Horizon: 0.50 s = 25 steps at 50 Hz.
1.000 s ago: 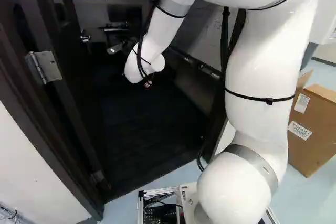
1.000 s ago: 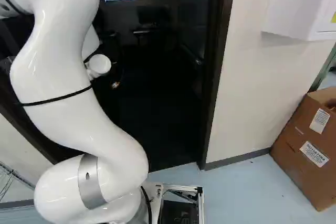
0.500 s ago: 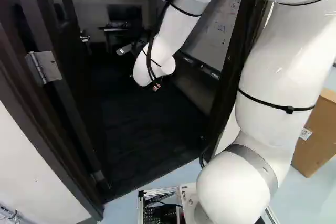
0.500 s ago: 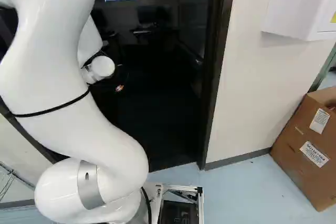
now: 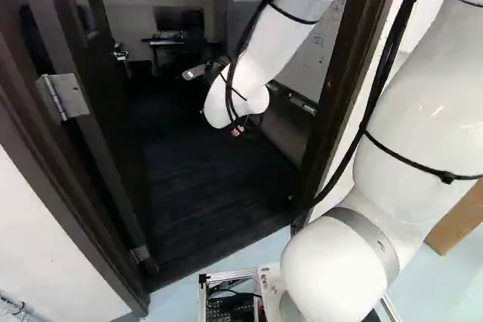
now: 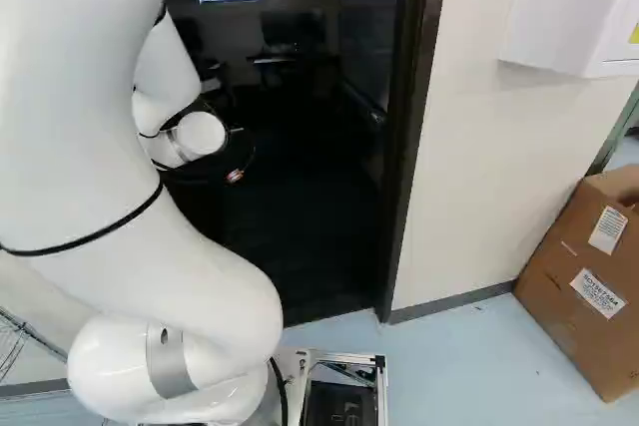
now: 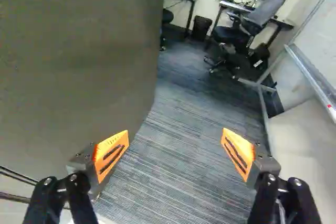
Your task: Open the door and move inside
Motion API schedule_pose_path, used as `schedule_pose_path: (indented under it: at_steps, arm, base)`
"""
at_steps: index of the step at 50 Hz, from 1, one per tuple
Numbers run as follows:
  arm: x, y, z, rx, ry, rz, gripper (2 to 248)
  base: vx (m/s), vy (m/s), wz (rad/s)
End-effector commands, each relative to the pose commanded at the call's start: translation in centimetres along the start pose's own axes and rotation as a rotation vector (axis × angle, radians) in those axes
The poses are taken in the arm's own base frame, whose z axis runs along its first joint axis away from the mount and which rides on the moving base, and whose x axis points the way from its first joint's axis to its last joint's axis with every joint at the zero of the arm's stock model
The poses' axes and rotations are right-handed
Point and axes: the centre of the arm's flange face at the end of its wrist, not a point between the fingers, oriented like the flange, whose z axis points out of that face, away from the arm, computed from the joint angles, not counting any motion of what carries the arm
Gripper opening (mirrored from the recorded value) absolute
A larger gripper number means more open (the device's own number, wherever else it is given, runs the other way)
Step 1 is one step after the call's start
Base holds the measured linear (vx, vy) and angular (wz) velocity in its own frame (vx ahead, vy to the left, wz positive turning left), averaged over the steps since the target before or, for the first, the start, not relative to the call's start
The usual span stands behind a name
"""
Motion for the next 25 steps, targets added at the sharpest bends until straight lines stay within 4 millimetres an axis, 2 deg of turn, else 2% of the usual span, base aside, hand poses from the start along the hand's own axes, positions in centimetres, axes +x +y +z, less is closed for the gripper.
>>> schedule_pose_path:
  at_steps: [16,25]
  arm:
    - [-1.7,1.0,-2.8,-0.059,-0.005,0.052,247]
    - [-2.3,1.8,-3.8,-0.096,-0.006,0.087,247]
  base:
    - [0.0,0.0,0.0]
    - [0.0,0.0,0.0]
